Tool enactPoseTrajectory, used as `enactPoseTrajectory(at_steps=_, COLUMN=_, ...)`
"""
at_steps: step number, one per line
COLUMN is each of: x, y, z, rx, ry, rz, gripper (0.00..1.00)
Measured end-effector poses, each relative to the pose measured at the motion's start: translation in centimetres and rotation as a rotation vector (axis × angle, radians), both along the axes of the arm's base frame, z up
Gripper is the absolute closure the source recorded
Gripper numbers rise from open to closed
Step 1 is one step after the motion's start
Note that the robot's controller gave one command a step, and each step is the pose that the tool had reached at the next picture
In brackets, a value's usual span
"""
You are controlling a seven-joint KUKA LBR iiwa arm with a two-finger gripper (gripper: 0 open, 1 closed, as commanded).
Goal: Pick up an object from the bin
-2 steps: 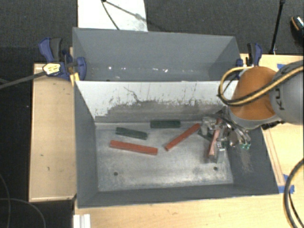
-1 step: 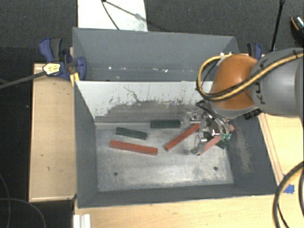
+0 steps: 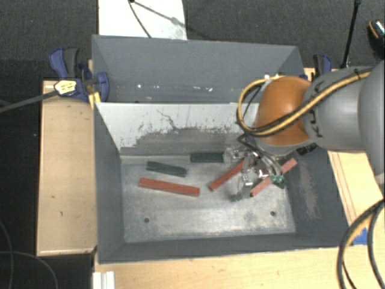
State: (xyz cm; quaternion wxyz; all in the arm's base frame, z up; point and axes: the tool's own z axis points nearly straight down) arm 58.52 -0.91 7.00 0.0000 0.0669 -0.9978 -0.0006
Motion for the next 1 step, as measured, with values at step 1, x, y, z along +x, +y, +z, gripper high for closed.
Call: enactPoseTrajectory(at_steps=1, x=-2.17, y=1.39, z=2.92, rx=0.000, ry=0.001, rz=0.128, gripper=0.00)
